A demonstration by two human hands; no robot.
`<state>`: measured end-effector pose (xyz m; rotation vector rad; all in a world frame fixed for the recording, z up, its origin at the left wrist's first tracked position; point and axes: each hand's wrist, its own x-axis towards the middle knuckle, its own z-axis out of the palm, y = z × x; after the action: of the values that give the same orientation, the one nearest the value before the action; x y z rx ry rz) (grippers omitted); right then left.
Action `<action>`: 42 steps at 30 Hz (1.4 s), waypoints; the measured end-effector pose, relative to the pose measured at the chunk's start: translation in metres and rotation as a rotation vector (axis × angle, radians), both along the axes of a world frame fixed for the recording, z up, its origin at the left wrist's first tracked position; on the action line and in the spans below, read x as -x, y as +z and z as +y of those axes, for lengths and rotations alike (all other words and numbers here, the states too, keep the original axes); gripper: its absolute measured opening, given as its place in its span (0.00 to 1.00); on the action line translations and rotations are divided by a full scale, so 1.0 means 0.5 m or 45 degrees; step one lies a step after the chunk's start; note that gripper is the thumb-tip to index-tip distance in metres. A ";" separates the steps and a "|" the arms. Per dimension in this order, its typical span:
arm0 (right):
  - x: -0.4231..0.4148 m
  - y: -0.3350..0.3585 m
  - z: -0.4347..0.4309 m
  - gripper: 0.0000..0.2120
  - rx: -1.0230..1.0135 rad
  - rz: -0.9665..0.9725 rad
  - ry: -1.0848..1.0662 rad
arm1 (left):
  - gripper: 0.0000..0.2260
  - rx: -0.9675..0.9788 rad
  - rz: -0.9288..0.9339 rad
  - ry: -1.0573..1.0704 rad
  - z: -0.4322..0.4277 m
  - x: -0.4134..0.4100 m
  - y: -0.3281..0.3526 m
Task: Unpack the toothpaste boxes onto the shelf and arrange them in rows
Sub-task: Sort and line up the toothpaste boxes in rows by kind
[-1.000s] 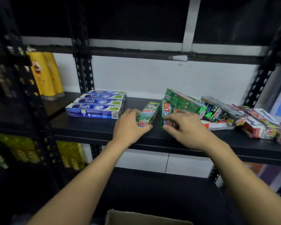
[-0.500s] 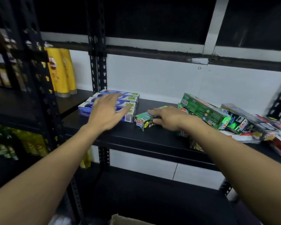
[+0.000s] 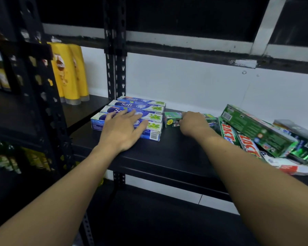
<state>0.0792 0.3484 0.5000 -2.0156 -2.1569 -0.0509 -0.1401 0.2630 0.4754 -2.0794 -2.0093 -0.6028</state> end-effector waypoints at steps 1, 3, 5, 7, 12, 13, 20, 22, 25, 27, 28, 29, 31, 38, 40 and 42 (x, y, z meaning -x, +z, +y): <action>0.008 -0.006 0.006 0.17 -0.001 0.054 -0.054 | 0.29 -0.002 0.002 0.000 0.000 0.000 0.001; 0.023 -0.010 0.006 0.21 0.001 0.161 -0.186 | 0.29 -0.009 0.007 -0.002 -0.003 -0.002 0.002; 0.032 -0.013 0.008 0.24 -0.007 0.242 -0.287 | 0.28 -0.012 0.009 -0.001 -0.006 -0.002 0.002; 0.034 -0.016 0.019 0.26 -0.034 0.291 -0.330 | 0.29 -0.005 0.009 0.001 -0.007 -0.003 0.004; 0.033 -0.024 0.053 0.27 -0.081 0.412 -0.372 | 0.29 0.004 0.017 0.006 -0.005 -0.005 0.004; 0.034 -0.025 0.059 0.27 -0.089 0.431 -0.372 | 0.29 0.008 0.016 0.005 -0.005 -0.006 0.004; 0.038 -0.040 0.081 0.16 -0.337 0.609 -0.263 | 0.28 -0.009 -0.027 -0.009 -0.004 -0.006 0.004; 0.033 -0.037 0.074 0.14 -0.406 0.716 -0.252 | 0.28 -0.011 -0.045 -0.017 -0.002 -0.006 0.004; 0.028 -0.032 0.066 0.13 -0.432 0.709 -0.252 | 0.28 -0.026 -0.054 -0.029 -0.003 -0.003 0.002; 0.030 -0.031 0.061 0.12 -0.430 0.681 -0.240 | 0.28 -0.030 -0.073 -0.028 -0.005 -0.001 0.002; 0.029 -0.031 0.061 0.12 -0.425 0.680 -0.235 | 0.28 -0.029 -0.078 -0.028 -0.005 -0.001 0.002; 0.028 -0.032 0.062 0.13 -0.423 0.685 -0.230 | 0.29 -0.026 -0.081 -0.030 -0.005 -0.001 0.002; 0.028 -0.038 0.072 0.13 -0.415 0.687 -0.198 | 0.32 -0.029 -0.095 -0.033 -0.005 -0.004 0.003; 0.031 -0.040 0.076 0.19 -0.378 0.582 -0.178 | 0.35 -0.034 -0.094 -0.014 -0.008 -0.007 0.004; 0.032 -0.035 0.069 0.20 -0.362 0.566 -0.175 | 0.36 -0.040 -0.100 -0.017 -0.007 -0.007 0.003; 0.033 -0.033 0.065 0.20 -0.340 0.510 -0.146 | 0.36 -0.038 -0.102 -0.021 -0.007 -0.006 0.002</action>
<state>0.0628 0.3811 0.4835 -1.8127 -1.6929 0.0439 -0.1369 0.2595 0.4764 -2.0882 -2.0145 -0.7255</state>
